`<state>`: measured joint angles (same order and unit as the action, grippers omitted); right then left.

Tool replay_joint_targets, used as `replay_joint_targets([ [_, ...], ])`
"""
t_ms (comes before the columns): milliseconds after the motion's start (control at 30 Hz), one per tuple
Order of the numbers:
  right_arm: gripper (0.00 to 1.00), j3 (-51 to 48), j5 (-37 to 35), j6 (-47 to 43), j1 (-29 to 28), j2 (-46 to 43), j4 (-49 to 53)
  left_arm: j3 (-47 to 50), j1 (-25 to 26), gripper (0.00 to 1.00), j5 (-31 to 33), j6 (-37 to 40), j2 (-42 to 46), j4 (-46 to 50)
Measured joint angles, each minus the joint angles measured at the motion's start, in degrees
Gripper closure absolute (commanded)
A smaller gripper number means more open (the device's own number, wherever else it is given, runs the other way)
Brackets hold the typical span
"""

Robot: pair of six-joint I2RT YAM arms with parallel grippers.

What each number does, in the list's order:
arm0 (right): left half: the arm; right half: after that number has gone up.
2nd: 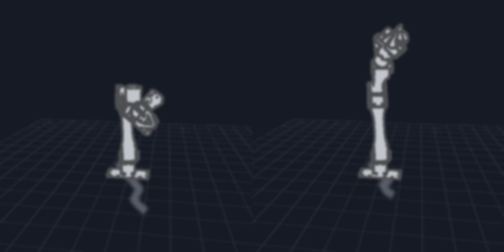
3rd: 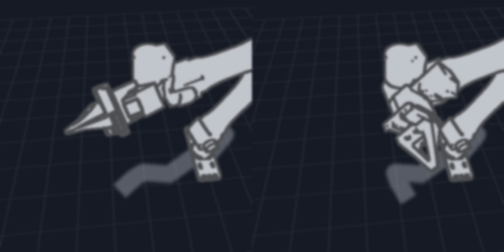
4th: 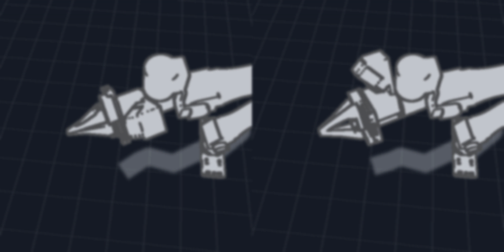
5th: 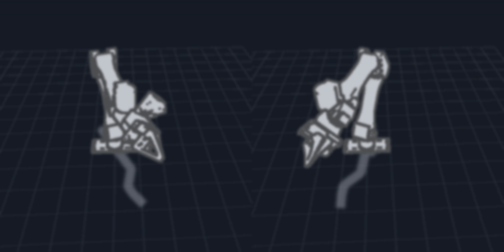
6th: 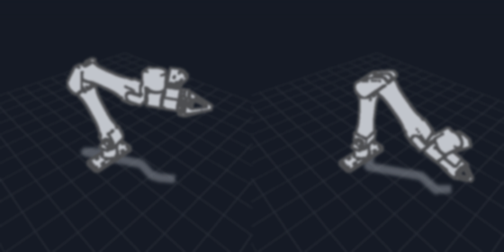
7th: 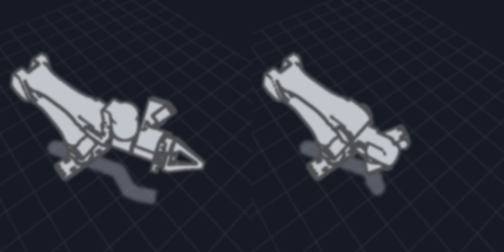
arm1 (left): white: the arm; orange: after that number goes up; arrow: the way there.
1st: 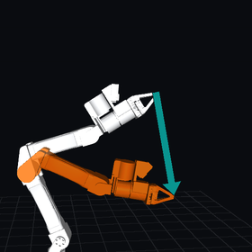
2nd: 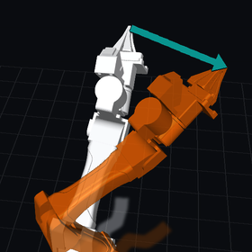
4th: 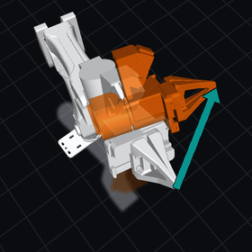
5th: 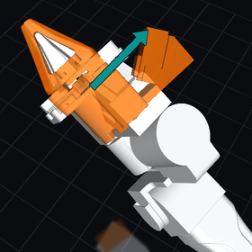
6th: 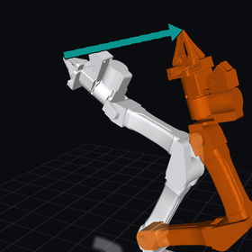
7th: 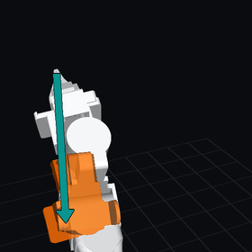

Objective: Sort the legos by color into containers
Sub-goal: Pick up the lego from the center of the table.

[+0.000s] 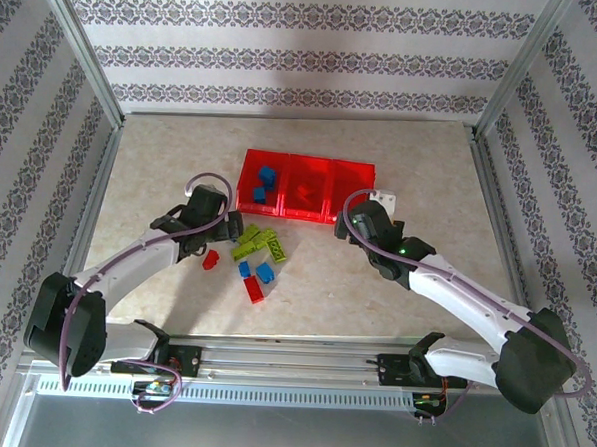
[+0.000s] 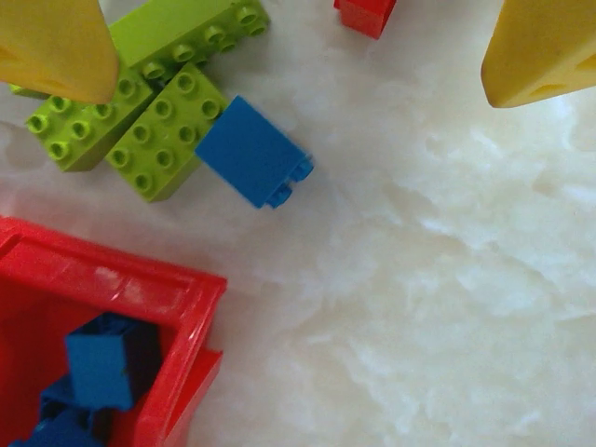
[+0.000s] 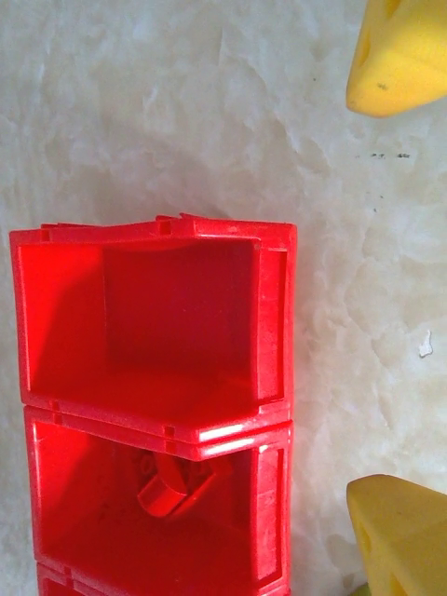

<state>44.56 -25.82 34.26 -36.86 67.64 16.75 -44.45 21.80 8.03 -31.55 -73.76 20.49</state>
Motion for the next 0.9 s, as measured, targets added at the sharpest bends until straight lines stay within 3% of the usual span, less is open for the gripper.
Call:
replay_joint_targets([
  [467,0.02,0.0,0.9,0.02,-0.04,0.9,-0.46,-1.25,0.0,0.12,-3.08,0.07,-13.79,-2.25],
  [900,0.02,0.7,0.87,0.04,-0.42,4.04,0.13,-5.77,-0.02,0.35,-1.31,0.72,-18.18,-5.07],
])
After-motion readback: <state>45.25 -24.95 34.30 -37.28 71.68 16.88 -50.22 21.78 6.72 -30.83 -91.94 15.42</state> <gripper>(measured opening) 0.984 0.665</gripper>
